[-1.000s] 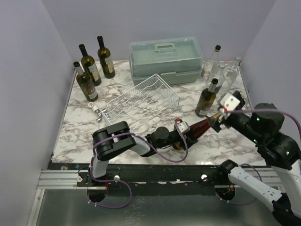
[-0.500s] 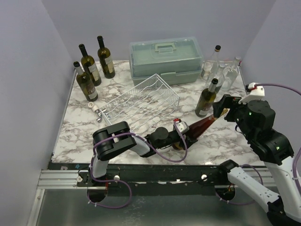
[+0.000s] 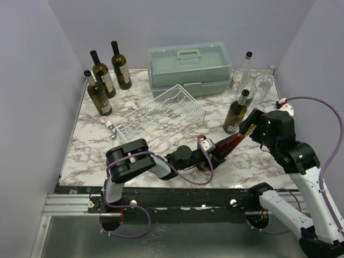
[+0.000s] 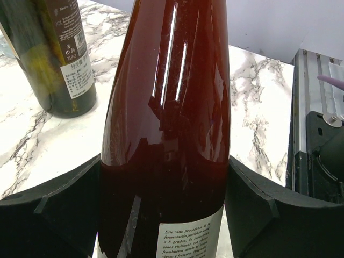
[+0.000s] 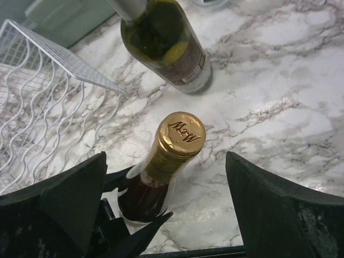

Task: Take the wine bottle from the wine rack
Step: Place the wine bottle at the center of the board.

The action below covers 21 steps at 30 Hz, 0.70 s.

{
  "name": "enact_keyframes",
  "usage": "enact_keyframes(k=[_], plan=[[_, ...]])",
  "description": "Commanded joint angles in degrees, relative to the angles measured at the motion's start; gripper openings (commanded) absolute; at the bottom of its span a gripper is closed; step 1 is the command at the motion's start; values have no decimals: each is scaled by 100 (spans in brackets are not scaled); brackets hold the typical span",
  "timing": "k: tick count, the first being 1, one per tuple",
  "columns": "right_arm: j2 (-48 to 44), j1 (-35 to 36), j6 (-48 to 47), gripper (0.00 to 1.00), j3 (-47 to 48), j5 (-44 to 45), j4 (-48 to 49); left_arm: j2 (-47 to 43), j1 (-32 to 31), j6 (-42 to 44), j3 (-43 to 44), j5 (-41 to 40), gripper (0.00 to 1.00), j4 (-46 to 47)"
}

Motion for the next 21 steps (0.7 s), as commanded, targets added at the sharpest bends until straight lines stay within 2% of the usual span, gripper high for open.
enact_keyframes(k=[1, 6, 11, 17, 21], plan=[[63, -41, 336, 93, -257, -233, 12, 79, -32, -57, -170, -98, 0, 279], [0, -38, 311, 87, -463, -472, 822, 55, -27, -52, -228, -101, 0, 342], [-14, -37, 193, 75, -778, -560, 1295, 83, -32, -85, -230, -78, 0, 417], [-379, -39, -335, 45, -1268, -619, 1937, 100, -30, -154, -273, -76, 0, 505], [-636, -37, -624, 13, -1428, -525, 2133, 53, -28, -200, -313, -94, 0, 506]])
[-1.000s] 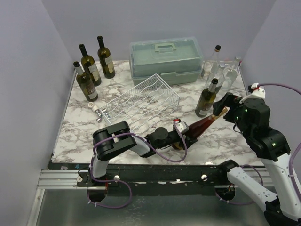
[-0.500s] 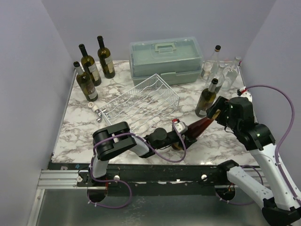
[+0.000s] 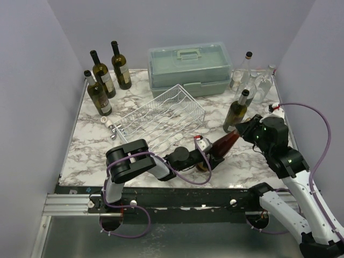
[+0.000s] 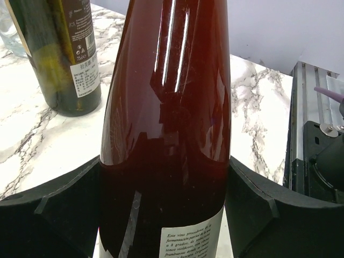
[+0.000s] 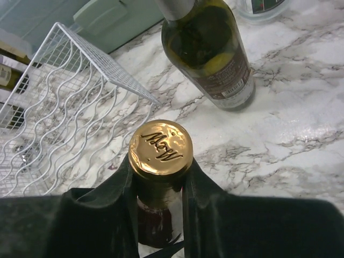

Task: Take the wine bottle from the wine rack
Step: Place the wine bottle at the center of the board.

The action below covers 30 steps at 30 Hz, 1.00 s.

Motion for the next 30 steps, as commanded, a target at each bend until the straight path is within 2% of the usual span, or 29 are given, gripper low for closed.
enact_keyframes(k=[1, 2, 3, 4, 7, 10, 16, 26, 30], plan=[[-324, -3, -666, 6, -149, 98, 526, 25, -39, -78, -121, 69, 0, 142], [-412, -2, -700, 0, -190, 119, 544, 10, -47, -100, -145, 76, 0, 145], [-499, -4, -777, 0, -236, 120, 595, -29, -49, -119, -163, 90, 1, 144], [-605, -2, -815, 0, -260, 138, 641, -56, -48, -143, -184, 105, 5, 148], [-849, -2, -942, 0, -255, 286, 734, -145, -73, -199, -271, 159, 30, 143], [-998, -5, -1104, 0, -198, 456, 788, -258, -105, -290, -335, 268, 62, 143], [-1253, -2, -1652, 0, -28, 949, 886, -562, -139, -428, -509, 438, 98, 130], [-1499, 1, -2952, 0, 215, 1570, 1470, -1464, -144, -420, -877, 458, 99, -521], [-1504, 7, -3661, 0, 35, 1798, 2147, -1998, -130, -516, -876, 454, 99, -1328]])
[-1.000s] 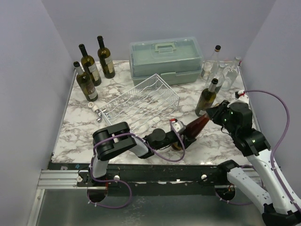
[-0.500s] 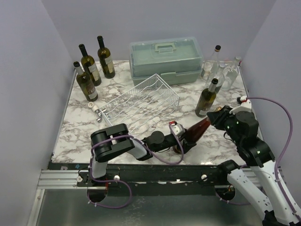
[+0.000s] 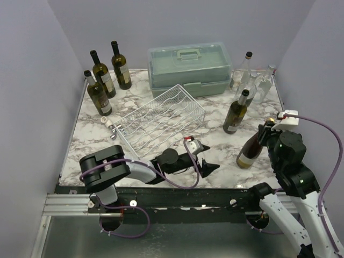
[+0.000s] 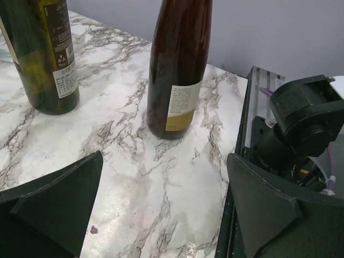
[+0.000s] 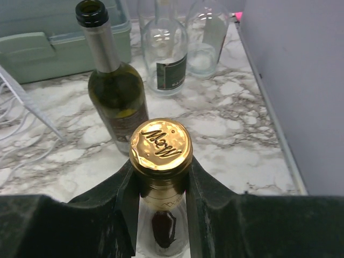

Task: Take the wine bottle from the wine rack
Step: Place the wine bottle at the center of the board.

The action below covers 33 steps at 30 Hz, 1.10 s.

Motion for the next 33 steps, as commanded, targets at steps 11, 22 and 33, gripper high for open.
enact_keyframes(k=[11, 22, 33], plan=[[489, -11, -1300, 0, 60, 674, 3249, -1870, 7, -252, 34, 206, 99, -2890], [1171, -23, -1552, 0, -81, 950, 4511, -3153, 5, -166, -315, -46, 99, -3724], [1502, -563, -1024, 0, -158, 881, 4340, -4353, 2, -187, -632, -296, 99, -4450]])
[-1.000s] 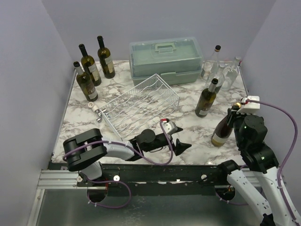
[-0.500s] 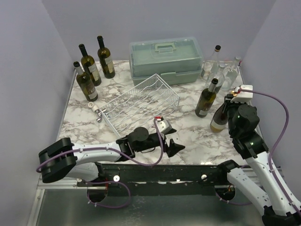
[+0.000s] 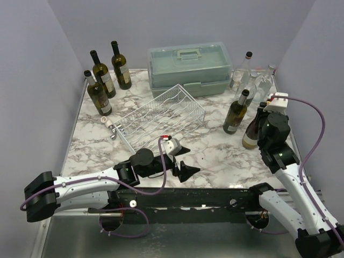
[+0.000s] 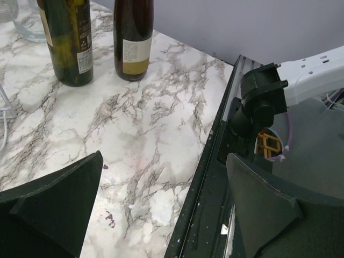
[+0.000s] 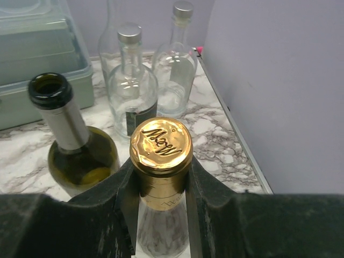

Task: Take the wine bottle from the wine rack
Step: Place the wine bottle at the center of the board, then reset both arms

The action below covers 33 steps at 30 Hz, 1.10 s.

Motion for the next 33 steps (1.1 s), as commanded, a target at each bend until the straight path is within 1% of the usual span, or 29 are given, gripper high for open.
enact_keyframes(k=[1, 7, 8, 11, 15, 19, 24, 29, 33], plan=[[-60, -311, 190, 0, 283, 70, 1512, -378, 5, -14, -153, -201, 99, -411], [77, -760, 477, 1, 315, -291, 1320, -612, -1, -213, -233, -220, 99, -582], [79, -789, 648, 4, 304, -304, 1280, -657, -1, -224, -253, -224, 99, -604], [11, -823, 752, 12, 261, -312, 1146, -774, 4, -222, -260, -265, 99, -696], [-117, -839, 867, 35, 217, -395, 940, -890, 5, -209, -213, -263, 99, -826], [-230, -833, 976, 54, 223, -443, 724, -947, -1, -251, -119, -200, 99, -931], [-385, -828, 1064, 70, 395, -478, 433, -1012, 3, -287, 61, -61, 99, -1091], [-682, -826, 1204, 80, 986, -576, -447, -1123, 18, -276, 483, -67, 99, -1732], [-839, -832, 900, 90, 1550, -842, -1237, -1139, 108, -204, 942, 20, 99, -2305]])
